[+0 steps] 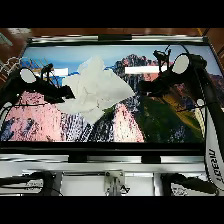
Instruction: Fold the shirts.
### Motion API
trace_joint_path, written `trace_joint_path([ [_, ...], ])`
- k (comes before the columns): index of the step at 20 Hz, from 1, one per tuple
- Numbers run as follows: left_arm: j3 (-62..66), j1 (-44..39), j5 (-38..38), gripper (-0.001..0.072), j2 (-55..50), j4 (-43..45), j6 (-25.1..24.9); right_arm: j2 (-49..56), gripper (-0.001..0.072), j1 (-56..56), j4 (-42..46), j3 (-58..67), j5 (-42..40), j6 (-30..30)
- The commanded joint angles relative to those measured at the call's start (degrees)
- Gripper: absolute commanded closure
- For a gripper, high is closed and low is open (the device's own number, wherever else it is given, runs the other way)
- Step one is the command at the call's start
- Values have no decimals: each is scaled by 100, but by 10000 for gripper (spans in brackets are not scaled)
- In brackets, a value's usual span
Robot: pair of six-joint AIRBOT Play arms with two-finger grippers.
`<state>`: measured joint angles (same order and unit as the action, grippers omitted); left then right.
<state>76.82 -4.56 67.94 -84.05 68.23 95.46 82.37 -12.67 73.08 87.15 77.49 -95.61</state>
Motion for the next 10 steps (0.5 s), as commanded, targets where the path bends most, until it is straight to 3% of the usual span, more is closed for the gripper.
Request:
trace_joint_path([
  [1,31,479,201,25,-726,-879,-358,479,36,-4,-758,-2,-306,57],
  [4,31,466,15,43,-1023,-872,-439,1104,36,-4,-1777,-2,-778,271],
  [9,31,470,-435,57,-1248,-874,-590,2234,36,-24,-3023,-2,-1165,96],
  [10,31,472,-520,228,-1248,-874,-590,2426,36,-48,-3331,0,-1237,177],
])
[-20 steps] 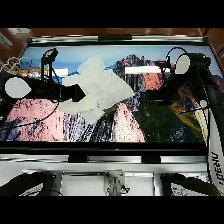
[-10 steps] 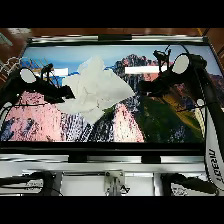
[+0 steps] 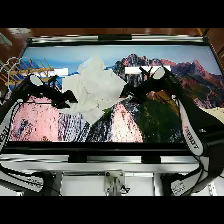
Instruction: Fold the shirts.
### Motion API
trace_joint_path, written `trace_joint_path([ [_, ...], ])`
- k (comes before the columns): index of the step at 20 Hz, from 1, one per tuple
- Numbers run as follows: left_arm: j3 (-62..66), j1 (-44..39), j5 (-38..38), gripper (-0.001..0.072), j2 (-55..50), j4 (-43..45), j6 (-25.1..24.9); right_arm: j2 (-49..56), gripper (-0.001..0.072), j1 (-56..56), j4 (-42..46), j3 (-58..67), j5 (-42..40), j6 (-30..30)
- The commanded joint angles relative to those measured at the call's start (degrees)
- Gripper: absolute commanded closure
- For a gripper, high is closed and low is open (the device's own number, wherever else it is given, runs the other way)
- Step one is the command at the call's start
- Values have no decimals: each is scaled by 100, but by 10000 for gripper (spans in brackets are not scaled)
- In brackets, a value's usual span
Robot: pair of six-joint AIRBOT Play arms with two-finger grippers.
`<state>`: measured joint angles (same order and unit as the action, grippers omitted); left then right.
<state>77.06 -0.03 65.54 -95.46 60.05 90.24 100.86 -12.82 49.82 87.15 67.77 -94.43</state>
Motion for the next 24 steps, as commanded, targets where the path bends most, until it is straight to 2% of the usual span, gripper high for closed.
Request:
trace_joint_path([
  [1,7,26,-345,430,-105,-59,-68,756,36,-59,-1276,-2,-367,116],
  [3,11,26,-354,604,-92,-68,-240,981,36,-160,-1572,-2,-588,173],
  [4,57,24,-267,647,-87,-79,-570,1034,36,-223,-1615,0,-732,173],
  [7,363,26,55,647,-20,-57,-1266,1088,37,-501,-1652,0,-1445,120],
  [11,761,24,116,647,361,-59,-1467,1217,39,-841,-1650,0,-2144,-133],
  [12,807,11,107,647,481,-76,-1486,1261,66,-874,-1657,0,-2208,-297],
  [13,817,-7,101,647,577,-114,-1508,1307,208,-885,-1685,0,-2282,-455],
  [14,817,-42,109,647,647,-199,-1620,1327,451,-885,-1746,0,-2339,-522],
  [15,820,-92,116,647,680,-251,-1679,1311,654,-879,-1856,4,-2361,-503],
  [18,833,-254,96,648,728,-256,-1718,997,651,-713,-1685,199,-2140,227],
  [21,1255,-461,83,648,1034,-356,-1945,166,652,-343,-654,522,-1731,577],
  [24,2310,-732,-39,648,1641,-616,-2356,-960,652,66,133,1187,-1176,1047],
])
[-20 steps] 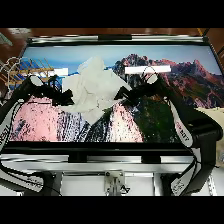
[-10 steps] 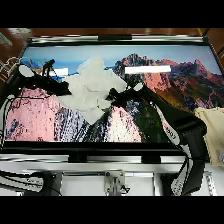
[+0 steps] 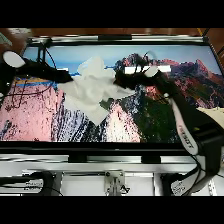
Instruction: Fold the shirts.
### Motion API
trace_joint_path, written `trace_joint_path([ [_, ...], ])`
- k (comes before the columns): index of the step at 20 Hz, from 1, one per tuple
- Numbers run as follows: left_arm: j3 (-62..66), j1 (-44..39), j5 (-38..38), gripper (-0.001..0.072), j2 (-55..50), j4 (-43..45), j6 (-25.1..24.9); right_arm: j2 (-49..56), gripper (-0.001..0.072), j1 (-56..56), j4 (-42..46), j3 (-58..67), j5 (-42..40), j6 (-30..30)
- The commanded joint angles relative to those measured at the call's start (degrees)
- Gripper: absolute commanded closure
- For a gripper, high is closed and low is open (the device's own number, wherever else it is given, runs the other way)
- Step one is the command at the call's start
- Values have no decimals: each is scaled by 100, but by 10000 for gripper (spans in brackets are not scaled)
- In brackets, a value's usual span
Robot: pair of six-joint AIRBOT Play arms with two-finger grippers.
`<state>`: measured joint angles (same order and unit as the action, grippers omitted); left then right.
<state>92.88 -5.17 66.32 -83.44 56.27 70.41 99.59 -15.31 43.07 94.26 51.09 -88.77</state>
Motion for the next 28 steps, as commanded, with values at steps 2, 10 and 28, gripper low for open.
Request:
trace_joint_path([
  [2,1539,-474,-437,648,946,-472,-439,-1519,652,439,909,1150,817,675],
  [10,2262,-1093,1119,648,2162,1259,485,-3407,652,437,2013,2295,3200,-177],
  [28,-1982,57,1025,-13,1305,2745,2164,-1580,652,-1716,3320,-125,2761,-1045],
])
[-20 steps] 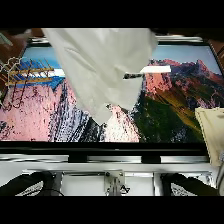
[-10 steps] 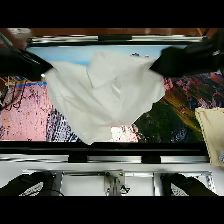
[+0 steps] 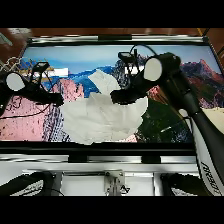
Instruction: Fold the shirts.
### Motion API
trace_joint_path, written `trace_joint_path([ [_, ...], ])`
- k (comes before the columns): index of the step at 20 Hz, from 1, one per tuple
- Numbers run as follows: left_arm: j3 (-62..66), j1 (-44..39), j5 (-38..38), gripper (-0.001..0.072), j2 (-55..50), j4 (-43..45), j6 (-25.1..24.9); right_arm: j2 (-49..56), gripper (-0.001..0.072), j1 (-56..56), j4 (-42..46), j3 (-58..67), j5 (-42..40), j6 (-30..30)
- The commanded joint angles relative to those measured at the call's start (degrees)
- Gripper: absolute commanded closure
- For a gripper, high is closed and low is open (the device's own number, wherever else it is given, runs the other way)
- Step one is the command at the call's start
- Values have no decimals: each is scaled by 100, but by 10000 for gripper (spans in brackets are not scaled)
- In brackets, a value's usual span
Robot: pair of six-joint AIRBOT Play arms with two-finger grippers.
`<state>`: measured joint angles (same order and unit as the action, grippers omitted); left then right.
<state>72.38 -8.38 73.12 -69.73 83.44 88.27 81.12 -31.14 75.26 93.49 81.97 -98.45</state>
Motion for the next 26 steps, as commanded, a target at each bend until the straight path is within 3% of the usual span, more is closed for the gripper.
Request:
trace_joint_path([
  [1,264,468,592,-13,-63,-63,363,269,652,-129,140,-46,-422,-81],
  [4,772,476,1043,-12,-28,-1150,223,269,652,-129,160,-46,-448,-103],
  [7,721,-35,505,-10,-107,-2518,225,269,652,-129,155,-46,-446,-157],
  [12,638,-1399,35,7,-1058,-2249,249,269,651,-129,160,-48,-420,-164],
  [20,640,-1650,-632,9,-2260,-2610,372,269,652,-129,225,-46,-278,-160],
  [21,640,-1646,-828,142,-2291,-2610,468,269,651,-129,225,-46,-275,-160],
  [23,682,-1620,-892,618,-2286,-2605,439,269,651,-129,227,-46,-269,-160],
  [26,1097,-1342,151,647,-2157,-2350,-149,269,652,-127,590,-46,-210,-162],
])
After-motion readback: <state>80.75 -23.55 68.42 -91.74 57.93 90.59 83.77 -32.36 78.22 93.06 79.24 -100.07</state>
